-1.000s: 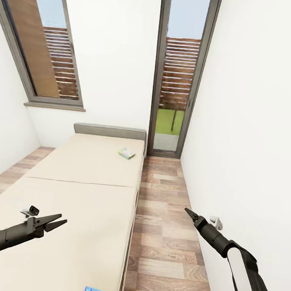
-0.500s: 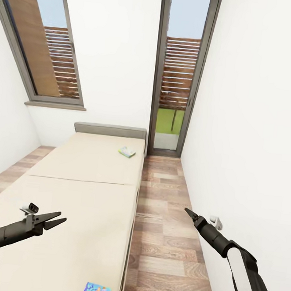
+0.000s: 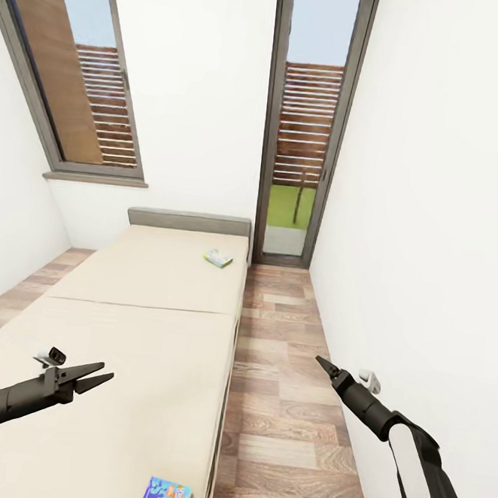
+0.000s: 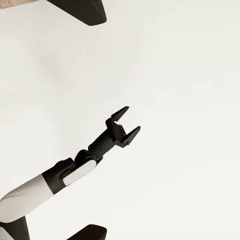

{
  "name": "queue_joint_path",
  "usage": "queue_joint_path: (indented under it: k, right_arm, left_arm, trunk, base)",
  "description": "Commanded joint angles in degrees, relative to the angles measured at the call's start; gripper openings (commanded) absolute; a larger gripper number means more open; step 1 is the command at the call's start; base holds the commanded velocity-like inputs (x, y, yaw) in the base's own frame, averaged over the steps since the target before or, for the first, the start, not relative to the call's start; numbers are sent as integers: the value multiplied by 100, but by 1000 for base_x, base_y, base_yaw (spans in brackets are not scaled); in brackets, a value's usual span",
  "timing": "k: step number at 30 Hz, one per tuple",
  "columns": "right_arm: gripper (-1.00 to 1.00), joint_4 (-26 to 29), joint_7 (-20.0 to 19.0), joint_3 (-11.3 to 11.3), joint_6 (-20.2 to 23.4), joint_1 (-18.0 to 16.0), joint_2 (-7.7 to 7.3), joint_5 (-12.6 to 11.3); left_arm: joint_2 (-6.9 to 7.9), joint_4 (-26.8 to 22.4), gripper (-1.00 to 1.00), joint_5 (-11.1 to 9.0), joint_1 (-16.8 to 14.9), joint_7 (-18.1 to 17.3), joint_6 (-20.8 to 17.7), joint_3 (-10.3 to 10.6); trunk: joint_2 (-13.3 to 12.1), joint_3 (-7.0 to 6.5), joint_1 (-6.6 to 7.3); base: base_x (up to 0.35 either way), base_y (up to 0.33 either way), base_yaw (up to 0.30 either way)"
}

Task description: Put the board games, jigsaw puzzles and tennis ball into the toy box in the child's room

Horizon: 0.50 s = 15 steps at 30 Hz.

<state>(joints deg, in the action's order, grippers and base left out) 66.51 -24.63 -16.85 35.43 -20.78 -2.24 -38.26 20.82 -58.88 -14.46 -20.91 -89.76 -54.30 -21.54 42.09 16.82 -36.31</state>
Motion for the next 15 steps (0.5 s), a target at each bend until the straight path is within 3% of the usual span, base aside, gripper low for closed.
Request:
queue_joint_path:
  k: [1, 10, 15]
  right_arm:
    - [100, 2, -8, -11, 43, -5, 0, -23]
    - [100, 2, -14, -11, 43, -5, 4, -23]
    - [100, 7, -15, -11, 43, -5, 4, -23]
  left_arm:
    - [1, -1, 100, 4, -3, -24, -61, 0]
    - [-2, -1, 100, 4, -2, -24, -62, 0]
    - [-2, -1, 100, 4, -3, -24, -63, 0]
  trunk:
    - [48, 26, -24]
    - [409, 188, -221]
    - [610, 278, -331]
  base:
    - [-35, 1, 0]
    - [-203, 35, 0]
    - [-66, 10, 0]
